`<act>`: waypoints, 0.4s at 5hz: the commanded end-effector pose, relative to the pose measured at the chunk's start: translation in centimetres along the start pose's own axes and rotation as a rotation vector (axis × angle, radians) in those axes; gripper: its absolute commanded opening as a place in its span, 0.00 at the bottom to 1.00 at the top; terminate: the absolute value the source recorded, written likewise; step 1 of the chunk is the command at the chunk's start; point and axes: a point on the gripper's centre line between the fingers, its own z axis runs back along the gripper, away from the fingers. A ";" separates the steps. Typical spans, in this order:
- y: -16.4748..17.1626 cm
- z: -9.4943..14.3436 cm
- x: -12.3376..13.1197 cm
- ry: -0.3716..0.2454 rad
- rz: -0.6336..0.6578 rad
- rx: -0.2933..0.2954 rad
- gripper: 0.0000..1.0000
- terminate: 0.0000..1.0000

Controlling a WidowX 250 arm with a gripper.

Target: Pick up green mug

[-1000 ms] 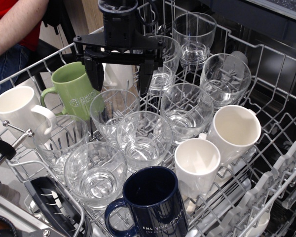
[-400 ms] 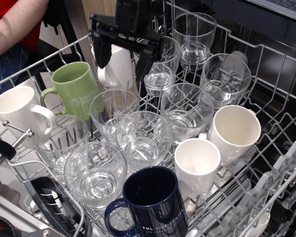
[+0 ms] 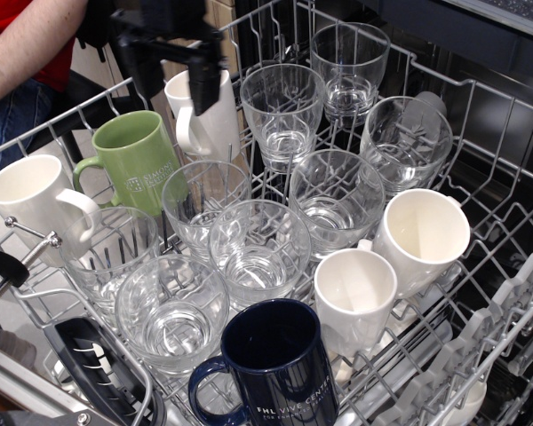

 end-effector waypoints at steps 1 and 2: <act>4.3 0.7 2.9 -0.177 -0.023 0.029 1.00 0.00; 6.1 0.3 3.7 -0.203 -0.028 0.115 1.00 0.00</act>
